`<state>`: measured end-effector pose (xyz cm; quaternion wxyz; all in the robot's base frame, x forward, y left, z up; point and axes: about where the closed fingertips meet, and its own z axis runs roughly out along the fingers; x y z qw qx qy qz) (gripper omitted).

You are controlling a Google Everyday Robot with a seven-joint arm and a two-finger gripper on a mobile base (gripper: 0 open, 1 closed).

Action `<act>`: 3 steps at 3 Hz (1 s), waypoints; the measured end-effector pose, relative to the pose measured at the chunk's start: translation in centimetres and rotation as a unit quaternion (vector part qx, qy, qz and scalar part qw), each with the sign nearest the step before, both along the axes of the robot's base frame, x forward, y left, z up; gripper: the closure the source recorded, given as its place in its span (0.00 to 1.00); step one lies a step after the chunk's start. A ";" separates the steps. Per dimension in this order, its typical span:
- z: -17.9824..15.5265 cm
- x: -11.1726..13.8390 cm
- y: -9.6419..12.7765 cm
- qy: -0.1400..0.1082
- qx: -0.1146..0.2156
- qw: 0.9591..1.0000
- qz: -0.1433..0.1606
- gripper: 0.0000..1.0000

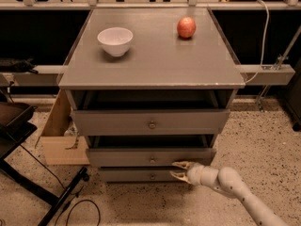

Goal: Close middle drawer

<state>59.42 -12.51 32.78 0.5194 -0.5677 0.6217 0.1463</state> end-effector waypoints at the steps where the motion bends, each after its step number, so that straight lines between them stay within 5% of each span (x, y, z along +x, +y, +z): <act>1: 0.0 0.0 0.0 0.000 0.000 1.000 0.000 0.02; 2: 0.0 -0.2 0.1 0.000 0.000 1.000 0.000 0.03; 3: 0.0 -0.6 0.1 0.000 0.000 1.000 0.000 0.27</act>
Offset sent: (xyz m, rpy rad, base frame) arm 0.0000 0.0000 0.0000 0.0000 0.0000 0.0000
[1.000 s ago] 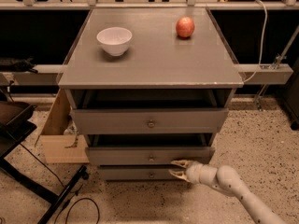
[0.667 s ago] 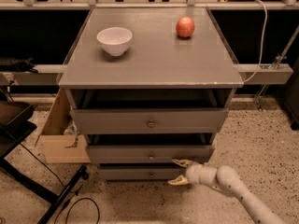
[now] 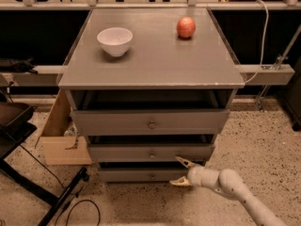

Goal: Close middle drawer

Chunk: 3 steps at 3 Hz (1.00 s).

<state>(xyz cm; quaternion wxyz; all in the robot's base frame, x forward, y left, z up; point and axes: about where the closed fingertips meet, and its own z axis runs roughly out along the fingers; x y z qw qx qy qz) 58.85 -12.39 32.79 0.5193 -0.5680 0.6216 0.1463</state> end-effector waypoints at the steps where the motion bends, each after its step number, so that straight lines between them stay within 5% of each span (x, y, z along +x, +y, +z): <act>1: 2.1 -2.2 -0.1 -0.006 -0.019 0.999 0.031 0.50; 2: 4.7 -6.3 -1.9 -0.002 -0.080 0.995 0.064 0.74; 3: 8.3 -10.9 -3.3 0.014 -0.154 0.984 0.086 0.97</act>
Offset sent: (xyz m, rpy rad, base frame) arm -0.1352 -0.0379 0.1581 -0.4413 -0.0437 0.3464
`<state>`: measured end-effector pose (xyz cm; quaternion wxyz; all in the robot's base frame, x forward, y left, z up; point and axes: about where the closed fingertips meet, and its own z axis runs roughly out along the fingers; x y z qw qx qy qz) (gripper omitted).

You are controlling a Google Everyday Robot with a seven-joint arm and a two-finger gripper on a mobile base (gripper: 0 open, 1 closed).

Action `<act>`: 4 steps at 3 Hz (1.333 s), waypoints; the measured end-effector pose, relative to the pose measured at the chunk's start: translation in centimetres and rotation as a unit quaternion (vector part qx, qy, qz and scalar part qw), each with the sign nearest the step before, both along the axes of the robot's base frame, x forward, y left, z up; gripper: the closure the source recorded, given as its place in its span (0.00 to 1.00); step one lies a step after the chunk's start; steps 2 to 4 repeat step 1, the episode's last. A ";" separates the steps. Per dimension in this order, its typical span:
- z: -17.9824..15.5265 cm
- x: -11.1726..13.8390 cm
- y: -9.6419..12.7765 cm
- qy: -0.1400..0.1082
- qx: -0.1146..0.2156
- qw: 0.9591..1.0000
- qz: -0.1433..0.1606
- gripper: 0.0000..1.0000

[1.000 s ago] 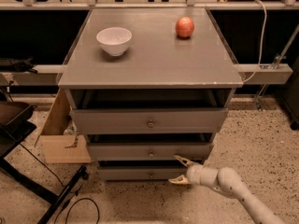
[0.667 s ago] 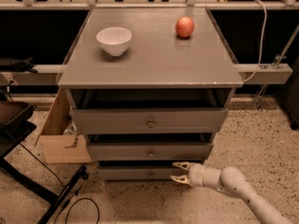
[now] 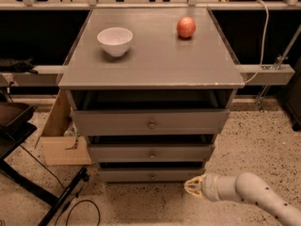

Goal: Close middle drawer

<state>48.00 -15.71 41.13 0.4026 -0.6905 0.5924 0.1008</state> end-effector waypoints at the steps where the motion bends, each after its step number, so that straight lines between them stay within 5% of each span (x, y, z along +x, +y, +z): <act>1: 5.1 -5.5 -0.4 0.003 -0.091 0.996 0.003 1.00; 4: 5.1 -5.5 -0.4 0.003 -0.091 0.996 0.003 1.00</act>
Offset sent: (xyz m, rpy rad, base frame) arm 0.0000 0.0000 0.0000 0.0000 0.0000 0.0000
